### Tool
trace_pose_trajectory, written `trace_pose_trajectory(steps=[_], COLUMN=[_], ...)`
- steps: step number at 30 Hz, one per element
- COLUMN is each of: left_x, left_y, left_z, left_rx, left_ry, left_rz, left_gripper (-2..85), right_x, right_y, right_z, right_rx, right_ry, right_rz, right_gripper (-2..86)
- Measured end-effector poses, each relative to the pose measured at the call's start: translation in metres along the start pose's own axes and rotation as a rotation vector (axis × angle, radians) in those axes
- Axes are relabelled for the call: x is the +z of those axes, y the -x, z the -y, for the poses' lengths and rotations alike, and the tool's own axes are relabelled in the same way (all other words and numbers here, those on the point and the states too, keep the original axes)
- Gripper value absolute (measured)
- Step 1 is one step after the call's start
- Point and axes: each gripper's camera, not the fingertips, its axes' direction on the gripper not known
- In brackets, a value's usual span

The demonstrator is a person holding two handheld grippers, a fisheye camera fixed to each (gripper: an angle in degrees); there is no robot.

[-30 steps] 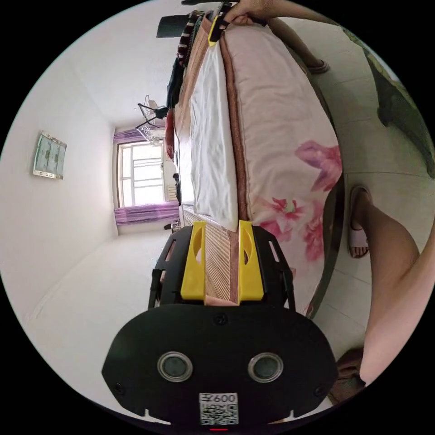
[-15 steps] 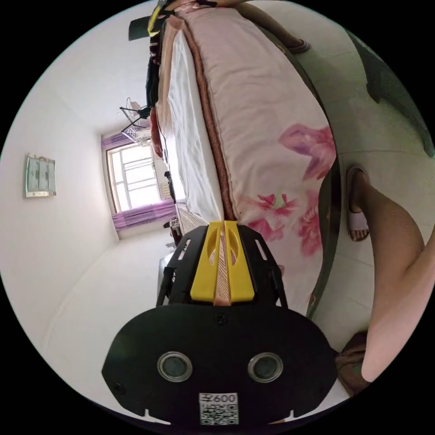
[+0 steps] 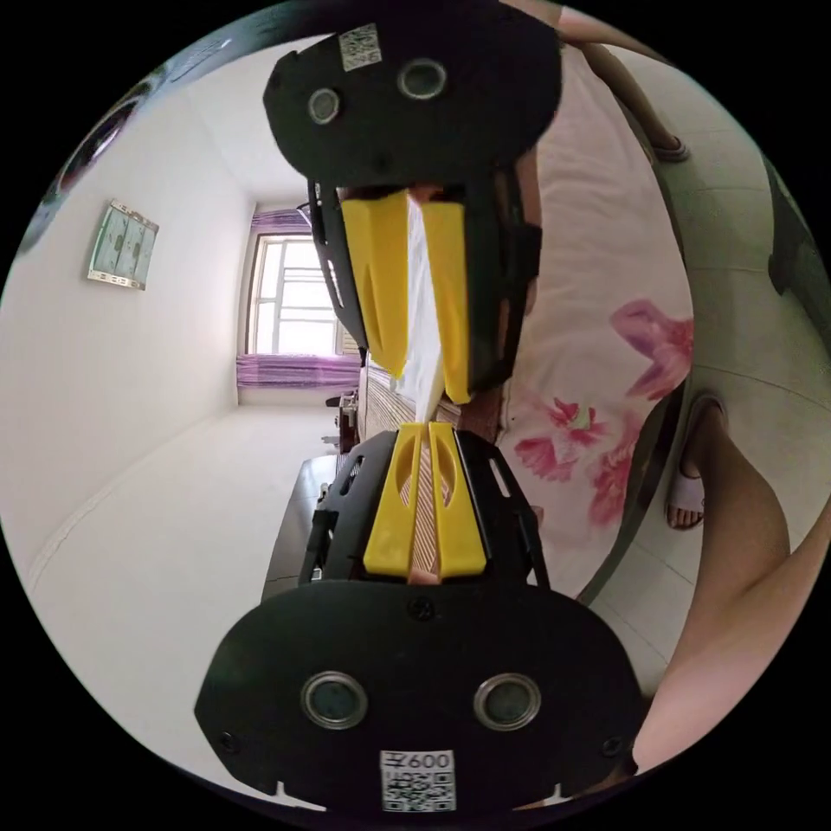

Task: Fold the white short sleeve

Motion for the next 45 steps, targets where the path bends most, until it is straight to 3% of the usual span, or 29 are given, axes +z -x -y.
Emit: trace_pose_trajectory(steps=[8,11,15,27,35,39,45], left_x=[-0.004,-0.002,-0.001,0.032,0.042,0.047,0.059], left_y=[-0.027,-0.047,-0.05,-0.096,-0.12,-0.128,-0.141], left_z=[-0.039,-0.049,-0.057,-0.079,-0.142,-0.182,-0.236], left_rx=[-0.063,-0.04,-0.17,0.037,0.036,-0.003,-0.041], left_ry=[-0.036,-0.011,0.018,-0.004,-0.026,-0.013,0.04], left_rz=[0.016,0.013,0.033,0.104,0.157,0.153,0.122], left_gripper=[3.7,8.4,11.0,3.5,2.5,2.4,2.3], right_x=[0.009,0.004,0.003,-0.001,0.003,-0.015,-0.033], right_y=[-0.021,-0.034,-0.044,-0.049,-0.019,-0.026,-0.043], right_z=[0.018,0.023,0.028,0.013,-0.074,-0.127,-0.257], right_rx=[-0.04,-0.024,-0.017,-0.032,-0.204,-0.191,-0.209], right_ry=[0.074,0.074,0.086,0.101,0.237,0.275,0.503], right_rz=[-0.042,-0.054,-0.043,-0.06,-0.261,-0.265,-0.344], right_gripper=[0.0,-0.6,-0.8,-0.8,-0.8,-0.8,-0.8])
